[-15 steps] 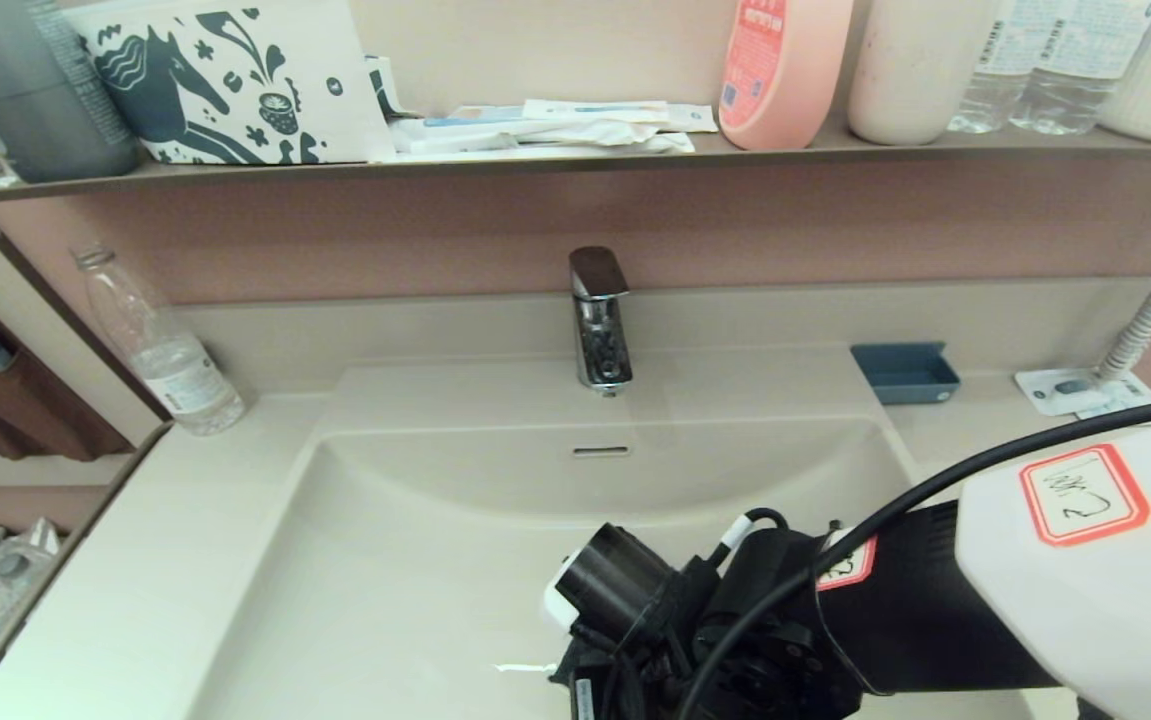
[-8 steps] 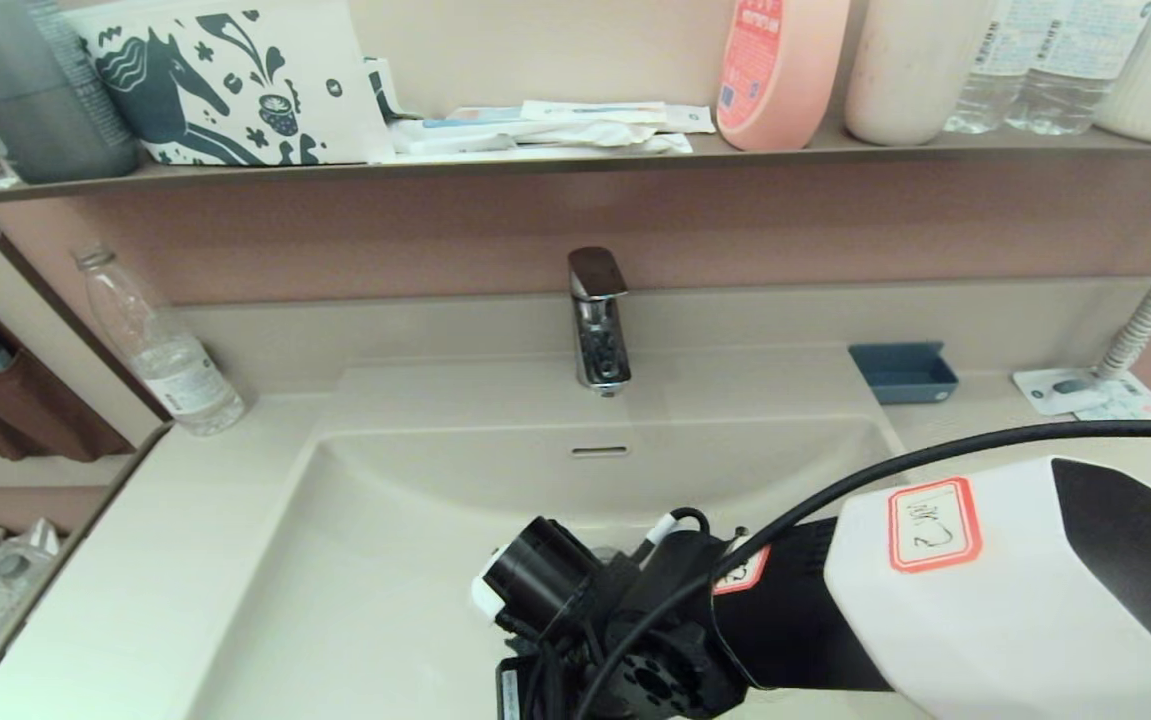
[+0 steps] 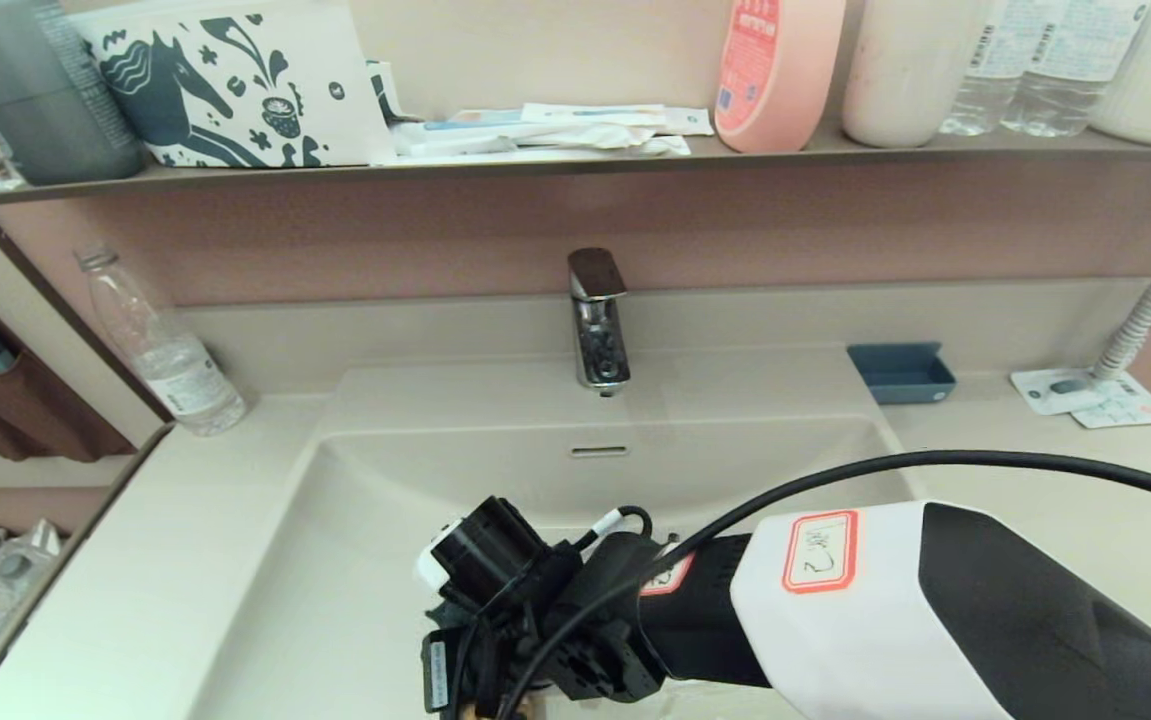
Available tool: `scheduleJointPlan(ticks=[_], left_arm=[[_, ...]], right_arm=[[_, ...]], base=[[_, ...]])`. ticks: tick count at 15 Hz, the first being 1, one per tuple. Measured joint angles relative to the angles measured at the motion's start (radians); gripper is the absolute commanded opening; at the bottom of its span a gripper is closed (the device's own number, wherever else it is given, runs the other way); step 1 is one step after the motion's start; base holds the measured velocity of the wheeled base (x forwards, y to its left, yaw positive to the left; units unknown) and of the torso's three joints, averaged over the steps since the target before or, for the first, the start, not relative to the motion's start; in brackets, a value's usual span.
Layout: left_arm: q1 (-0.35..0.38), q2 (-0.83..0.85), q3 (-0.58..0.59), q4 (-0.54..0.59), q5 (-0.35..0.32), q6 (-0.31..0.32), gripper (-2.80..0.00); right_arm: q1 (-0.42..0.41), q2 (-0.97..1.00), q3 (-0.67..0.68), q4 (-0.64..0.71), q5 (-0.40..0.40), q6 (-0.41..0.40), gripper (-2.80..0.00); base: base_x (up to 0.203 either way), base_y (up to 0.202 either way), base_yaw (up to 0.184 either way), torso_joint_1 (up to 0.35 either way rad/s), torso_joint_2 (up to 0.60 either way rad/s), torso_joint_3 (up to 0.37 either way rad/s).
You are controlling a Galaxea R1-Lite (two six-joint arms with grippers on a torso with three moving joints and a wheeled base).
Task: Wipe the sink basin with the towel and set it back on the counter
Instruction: Wipe the sink
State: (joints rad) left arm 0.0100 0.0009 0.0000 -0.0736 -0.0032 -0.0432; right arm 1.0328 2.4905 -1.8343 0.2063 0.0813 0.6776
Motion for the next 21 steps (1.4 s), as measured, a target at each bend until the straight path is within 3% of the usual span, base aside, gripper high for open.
scheduleJointPlan(ticks=[4,8,12,16,21], left_arm=[[0.0,0.0,0.0,0.0,0.0,0.0,-2.8],[0.0,0.0,0.0,0.0,0.001,0.0,-2.8],[0.0,0.0,0.0,0.0,0.0,0.0,-2.8],[0.0,0.0,0.0,0.0,0.0,0.0,-2.8],[0.0,0.0,0.0,0.0,0.0,0.0,-2.8]], right_arm=[[-0.001,0.052,-0.027,-0.125,-0.011,-0.039,-2.8],[-0.013,0.109,-0.116,-0.14,-0.162,-0.092,-2.8],[-0.057,0.13,-0.13,-0.159,-0.254,-0.139,-2.8],[-0.089,0.129,-0.131,-0.15,-0.269,-0.142,-2.8],[-0.106,0.105,-0.113,-0.055,-0.352,-0.126,-2.8]], base=[[0.0,0.0,0.0,0.0,0.0,0.0],[0.0,0.0,0.0,0.0,0.0,0.0],[0.0,0.0,0.0,0.0,0.0,0.0],[0.0,0.0,0.0,0.0,0.0,0.0],[0.0,0.0,0.0,0.0,0.0,0.0]])
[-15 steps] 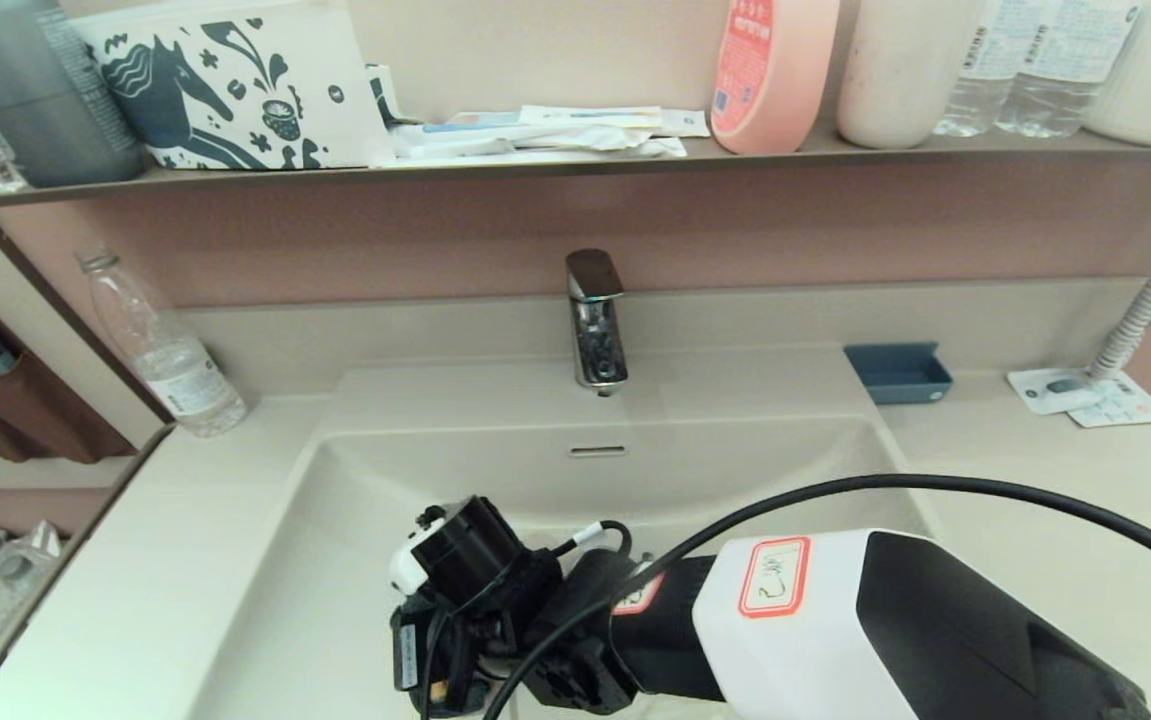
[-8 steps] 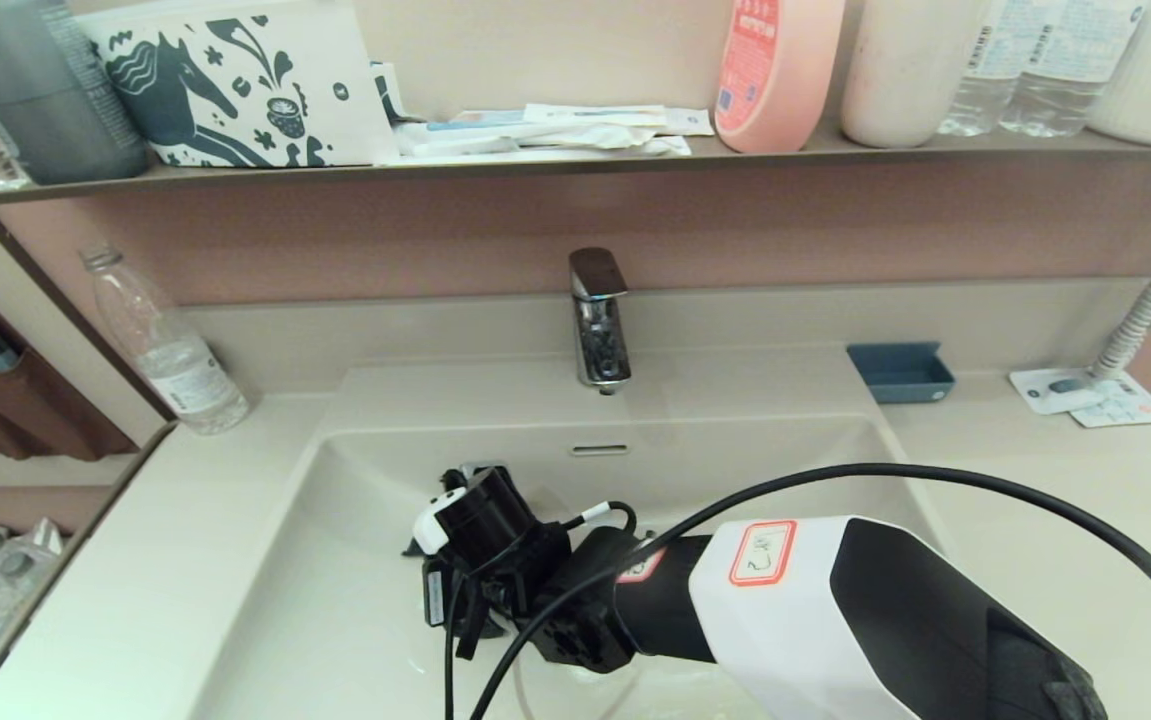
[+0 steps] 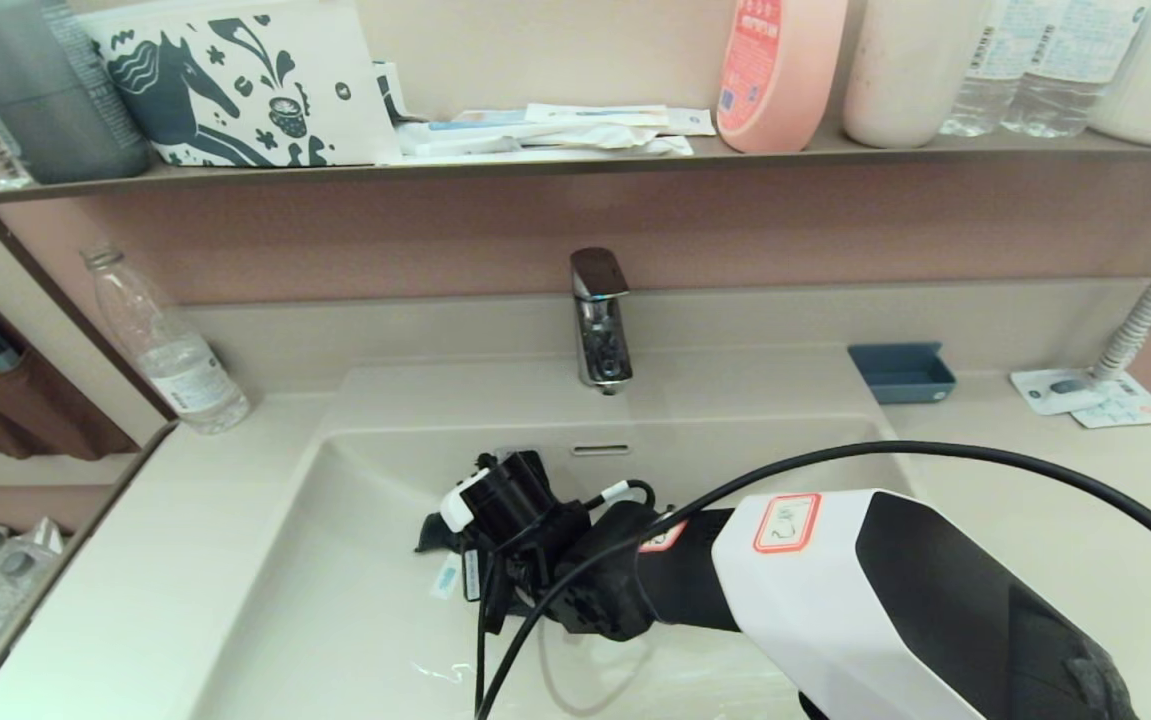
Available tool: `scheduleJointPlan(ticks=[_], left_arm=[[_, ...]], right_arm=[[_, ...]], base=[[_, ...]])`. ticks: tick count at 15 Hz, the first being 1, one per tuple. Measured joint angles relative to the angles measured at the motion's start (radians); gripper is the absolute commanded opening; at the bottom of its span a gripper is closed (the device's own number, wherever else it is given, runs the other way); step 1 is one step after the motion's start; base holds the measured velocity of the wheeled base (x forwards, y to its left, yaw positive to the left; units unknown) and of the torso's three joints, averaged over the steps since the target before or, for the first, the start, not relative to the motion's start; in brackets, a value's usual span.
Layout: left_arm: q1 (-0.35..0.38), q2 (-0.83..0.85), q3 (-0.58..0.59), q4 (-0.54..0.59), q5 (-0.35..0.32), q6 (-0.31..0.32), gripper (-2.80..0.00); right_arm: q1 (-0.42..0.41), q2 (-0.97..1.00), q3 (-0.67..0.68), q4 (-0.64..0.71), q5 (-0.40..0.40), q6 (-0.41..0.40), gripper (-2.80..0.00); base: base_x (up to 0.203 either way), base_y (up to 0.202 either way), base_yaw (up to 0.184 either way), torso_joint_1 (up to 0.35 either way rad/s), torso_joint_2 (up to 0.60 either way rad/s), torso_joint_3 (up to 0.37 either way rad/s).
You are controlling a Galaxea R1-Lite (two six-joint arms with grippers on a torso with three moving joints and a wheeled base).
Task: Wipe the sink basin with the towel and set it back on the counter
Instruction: Wipe the sink
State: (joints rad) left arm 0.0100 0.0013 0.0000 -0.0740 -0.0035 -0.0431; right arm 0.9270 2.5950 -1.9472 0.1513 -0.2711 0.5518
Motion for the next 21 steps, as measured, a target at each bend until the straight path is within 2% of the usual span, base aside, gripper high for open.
scheduleJointPlan(ticks=[5,12,15,21], left_arm=[[0.0,0.0,0.0,0.0,0.0,-0.001,-2.8],[0.0,0.0,0.0,0.0,0.0,-0.001,-2.8],[0.0,0.0,0.0,0.0,0.0,0.0,-2.8],[0.0,0.0,0.0,0.0,0.0,-0.001,-2.8]], right_arm=[[-0.028,-0.04,0.101,0.013,-0.115,0.039,-2.8],[-0.122,-0.14,0.334,-0.014,-0.189,0.063,-2.8],[-0.171,-0.2,0.448,-0.001,-0.2,0.091,-2.8],[-0.281,-0.315,0.634,0.007,-0.22,0.093,-2.8]], base=[[0.0,0.0,0.0,0.0,0.0,0.0],[0.0,0.0,0.0,0.0,0.0,0.0],[0.0,0.0,0.0,0.0,0.0,0.0],[0.0,0.0,0.0,0.0,0.0,0.0]])
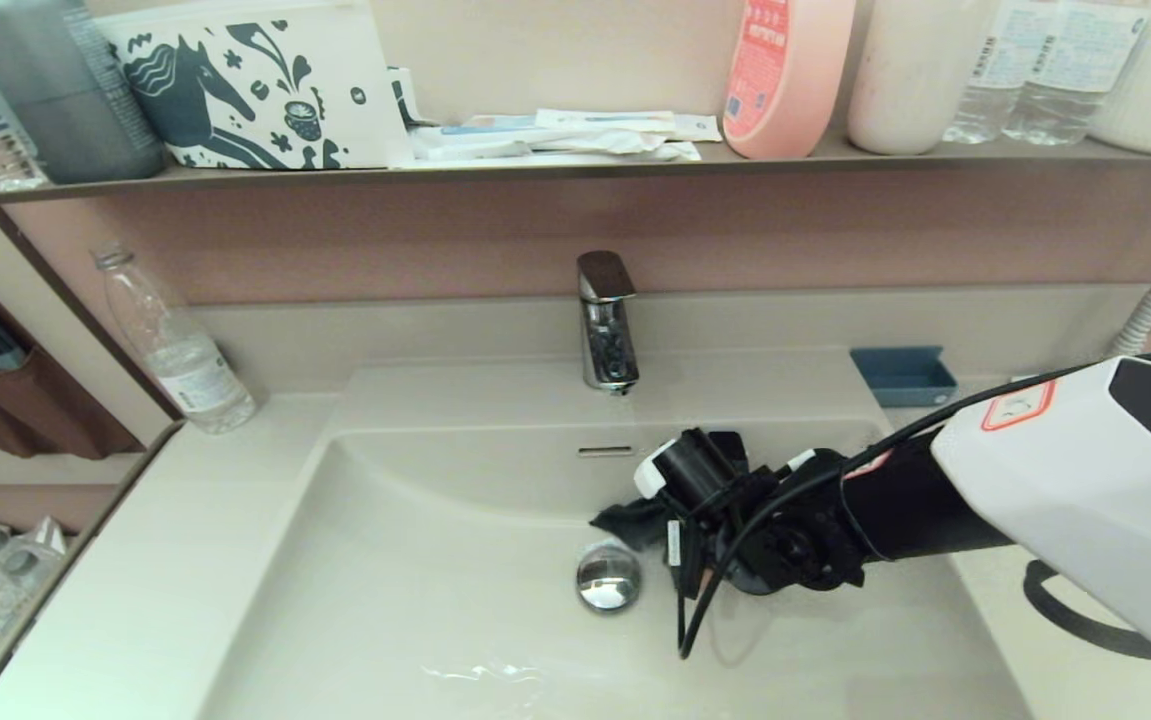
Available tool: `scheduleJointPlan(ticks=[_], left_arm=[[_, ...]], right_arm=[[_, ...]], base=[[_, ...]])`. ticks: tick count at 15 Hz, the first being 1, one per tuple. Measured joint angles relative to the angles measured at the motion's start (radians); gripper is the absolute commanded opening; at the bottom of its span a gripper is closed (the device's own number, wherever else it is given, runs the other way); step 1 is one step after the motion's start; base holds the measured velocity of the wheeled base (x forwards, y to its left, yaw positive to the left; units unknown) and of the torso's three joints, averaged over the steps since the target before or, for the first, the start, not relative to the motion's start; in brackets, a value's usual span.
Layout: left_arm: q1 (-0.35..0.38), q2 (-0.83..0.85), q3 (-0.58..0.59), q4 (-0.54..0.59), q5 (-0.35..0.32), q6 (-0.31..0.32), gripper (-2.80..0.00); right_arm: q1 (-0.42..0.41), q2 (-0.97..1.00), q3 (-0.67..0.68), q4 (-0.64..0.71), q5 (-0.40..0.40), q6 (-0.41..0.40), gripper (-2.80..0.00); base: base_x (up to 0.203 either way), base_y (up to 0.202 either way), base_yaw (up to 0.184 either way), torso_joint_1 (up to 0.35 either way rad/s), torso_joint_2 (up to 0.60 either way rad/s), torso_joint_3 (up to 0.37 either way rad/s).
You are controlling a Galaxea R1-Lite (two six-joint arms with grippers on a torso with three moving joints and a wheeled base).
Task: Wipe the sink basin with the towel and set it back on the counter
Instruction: Wipe the sink
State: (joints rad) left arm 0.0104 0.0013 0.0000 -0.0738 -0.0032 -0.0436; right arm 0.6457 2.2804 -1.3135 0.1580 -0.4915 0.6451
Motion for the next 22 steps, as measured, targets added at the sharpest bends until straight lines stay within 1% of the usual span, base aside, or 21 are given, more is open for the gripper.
scheduleJointPlan(ticks=[2,4,5,8,9,11,13,14,16,19,22], left_arm=[[0.0,0.0,0.0,0.0,0.0,0.0,-2.8],[0.0,0.0,0.0,0.0,0.0,0.0,-2.8],[0.0,0.0,0.0,-0.001,0.0,0.0,-2.8],[0.0,0.0,0.0,0.0,0.0,0.0,-2.8],[0.0,0.0,0.0,0.0,0.0,0.0,-2.8],[0.0,0.0,0.0,0.0,0.0,0.0,-2.8],[0.0,0.0,0.0,0.0,0.0,0.0,-2.8],[0.0,0.0,0.0,0.0,0.0,0.0,-2.8],[0.0,0.0,0.0,0.0,0.0,0.0,-2.8],[0.0,0.0,0.0,0.0,0.0,0.0,-2.8],[0.0,0.0,0.0,0.0,0.0,0.0,-2.8]], right_arm=[[-0.033,-0.045,0.046,0.022,0.002,-0.006,-2.8],[-0.053,-0.078,0.061,0.089,0.002,-0.01,-2.8],[-0.059,-0.096,0.064,0.132,0.004,-0.007,-2.8],[-0.058,-0.157,0.07,0.314,0.009,-0.003,-2.8],[-0.046,-0.176,0.1,0.325,0.007,0.001,-2.8],[-0.011,-0.204,0.132,0.395,0.021,0.041,-2.8],[0.039,-0.216,0.144,0.483,0.076,0.102,-2.8],[0.065,-0.217,0.148,0.501,0.11,0.125,-2.8],[0.115,-0.212,0.149,0.497,0.183,0.14,-2.8],[0.197,-0.171,0.105,0.398,0.286,0.141,-2.8],[0.266,-0.089,-0.027,0.373,0.319,0.141,-2.8]], base=[[0.0,0.0,0.0,0.0,0.0,0.0],[0.0,0.0,0.0,0.0,0.0,0.0],[0.0,0.0,0.0,0.0,0.0,0.0],[0.0,0.0,0.0,0.0,0.0,0.0],[0.0,0.0,0.0,0.0,0.0,0.0],[0.0,0.0,0.0,0.0,0.0,0.0],[0.0,0.0,0.0,0.0,0.0,0.0],[0.0,0.0,0.0,0.0,0.0,0.0],[0.0,0.0,0.0,0.0,0.0,0.0],[0.0,0.0,0.0,0.0,0.0,0.0],[0.0,0.0,0.0,0.0,0.0,0.0]])
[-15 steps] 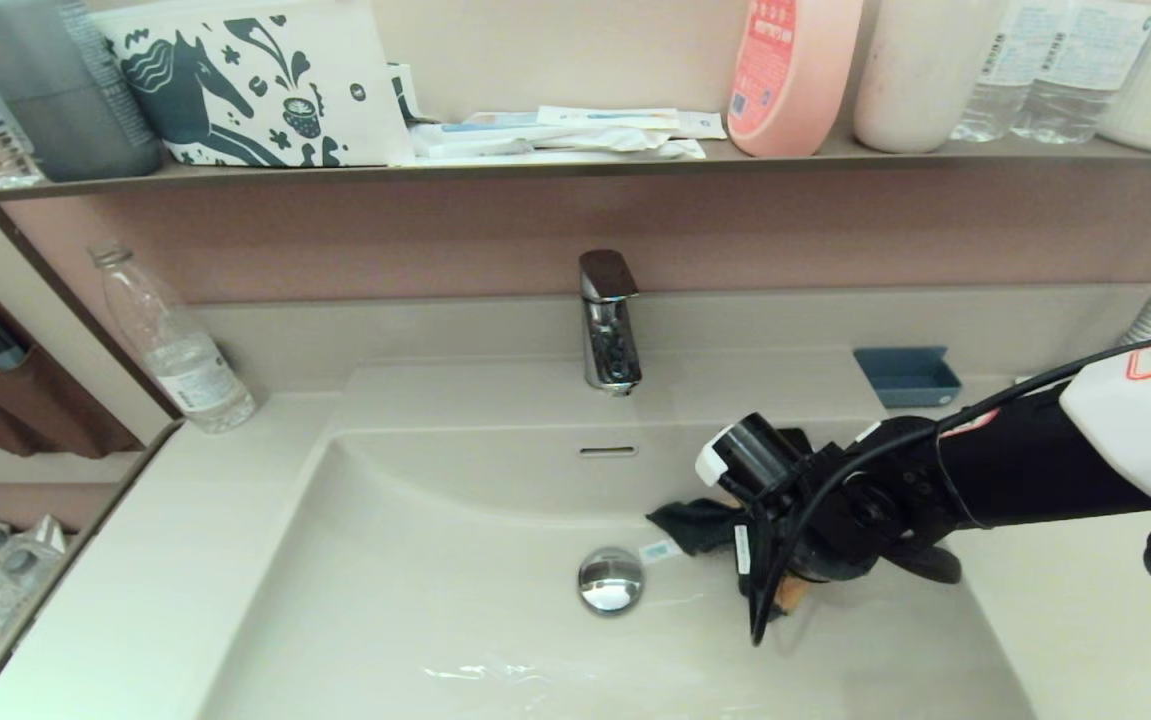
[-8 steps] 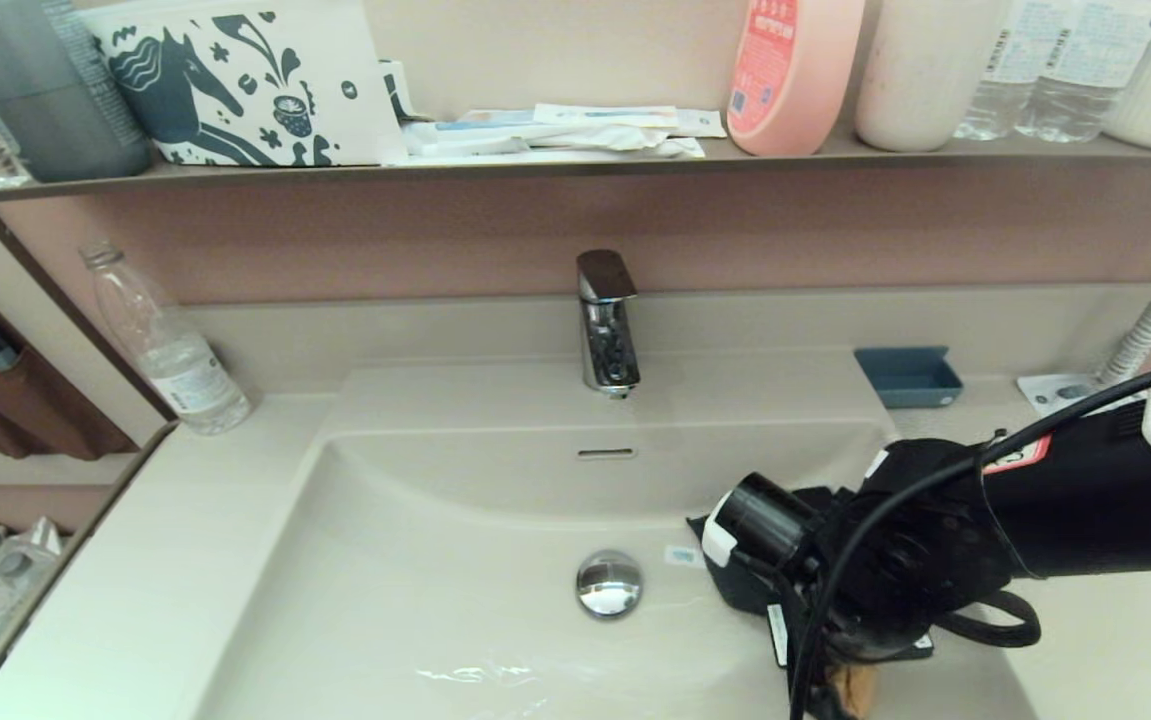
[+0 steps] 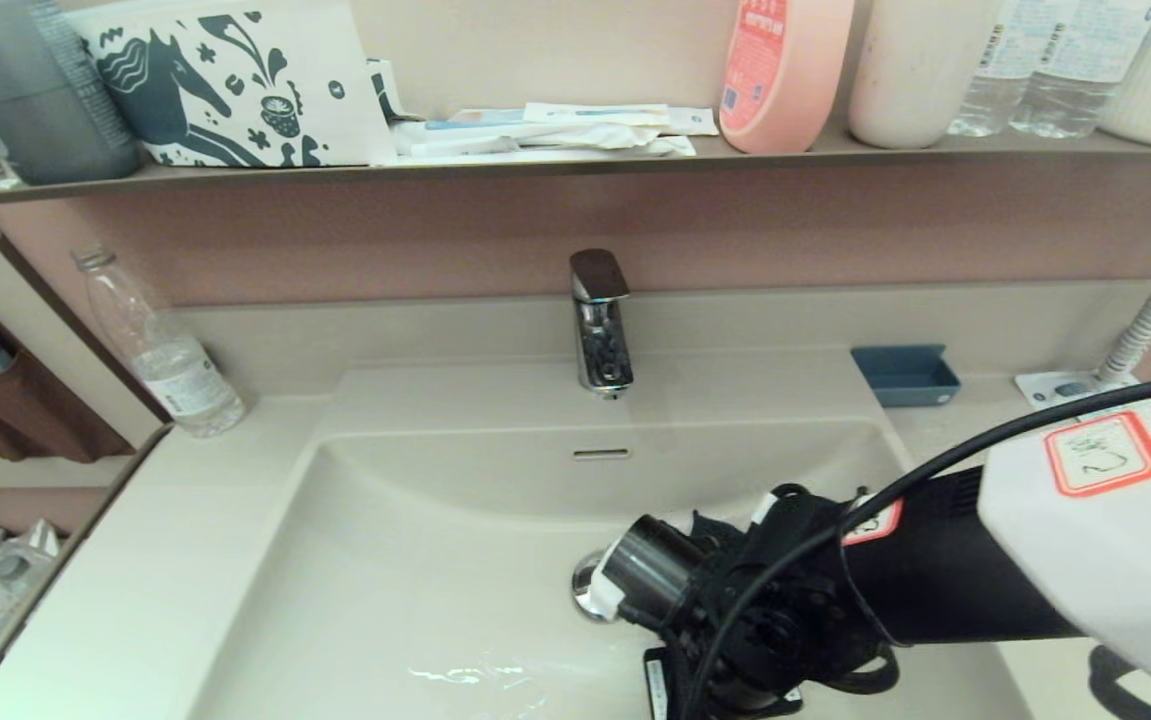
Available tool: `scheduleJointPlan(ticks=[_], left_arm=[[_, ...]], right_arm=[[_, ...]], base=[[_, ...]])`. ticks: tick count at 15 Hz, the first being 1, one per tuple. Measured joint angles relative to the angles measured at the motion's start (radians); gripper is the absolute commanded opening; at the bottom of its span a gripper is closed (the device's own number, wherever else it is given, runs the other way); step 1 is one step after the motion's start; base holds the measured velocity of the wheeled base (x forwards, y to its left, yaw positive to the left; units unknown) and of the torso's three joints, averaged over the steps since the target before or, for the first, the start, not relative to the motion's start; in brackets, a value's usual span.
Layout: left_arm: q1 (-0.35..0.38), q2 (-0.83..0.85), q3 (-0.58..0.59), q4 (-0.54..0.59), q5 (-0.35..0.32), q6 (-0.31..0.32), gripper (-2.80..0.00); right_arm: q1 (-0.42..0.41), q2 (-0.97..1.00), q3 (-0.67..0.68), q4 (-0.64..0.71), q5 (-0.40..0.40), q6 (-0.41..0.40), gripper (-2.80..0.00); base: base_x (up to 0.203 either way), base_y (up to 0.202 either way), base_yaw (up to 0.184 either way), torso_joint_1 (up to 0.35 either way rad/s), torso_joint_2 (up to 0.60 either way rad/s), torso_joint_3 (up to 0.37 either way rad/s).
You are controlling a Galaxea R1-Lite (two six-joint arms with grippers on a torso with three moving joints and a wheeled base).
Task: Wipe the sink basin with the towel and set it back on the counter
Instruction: Wipe the sink
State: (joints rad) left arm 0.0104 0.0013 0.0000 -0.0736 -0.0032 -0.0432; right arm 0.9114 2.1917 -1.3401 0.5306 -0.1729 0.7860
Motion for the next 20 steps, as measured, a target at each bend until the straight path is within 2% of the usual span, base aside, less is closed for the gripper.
scheduleJointPlan(ticks=[4,10,12,14,16,18,20], left_arm=[[0.0,0.0,0.0,0.0,0.0,0.0,-2.8],[0.0,0.0,0.0,0.0,0.0,0.0,-2.8],[0.0,0.0,0.0,0.0,0.0,0.0,-2.8],[0.0,0.0,0.0,0.0,0.0,0.0,-2.8],[0.0,0.0,0.0,0.0,0.0,0.0,-2.8],[0.0,0.0,0.0,0.0,0.0,0.0,-2.8],[0.0,0.0,0.0,0.0,0.0,0.0,-2.8]], right_arm=[[0.07,0.132,-0.193,-0.01,0.012,-0.005,-2.8],[0.106,0.252,-0.459,-0.018,0.043,-0.055,-2.8],[0.116,0.247,-0.485,-0.019,0.012,-0.09,-2.8],[0.119,0.224,-0.49,-0.026,-0.04,-0.097,-2.8],[0.118,0.187,-0.493,-0.052,-0.056,-0.104,-2.8],[0.123,0.136,-0.494,-0.053,-0.064,-0.142,-2.8],[0.126,0.086,-0.488,-0.04,-0.119,-0.176,-2.8]], base=[[0.0,0.0,0.0,0.0,0.0,0.0],[0.0,0.0,0.0,0.0,0.0,0.0],[0.0,0.0,0.0,0.0,0.0,0.0],[0.0,0.0,0.0,0.0,0.0,0.0],[0.0,0.0,0.0,0.0,0.0,0.0],[0.0,0.0,0.0,0.0,0.0,0.0],[0.0,0.0,0.0,0.0,0.0,0.0]])
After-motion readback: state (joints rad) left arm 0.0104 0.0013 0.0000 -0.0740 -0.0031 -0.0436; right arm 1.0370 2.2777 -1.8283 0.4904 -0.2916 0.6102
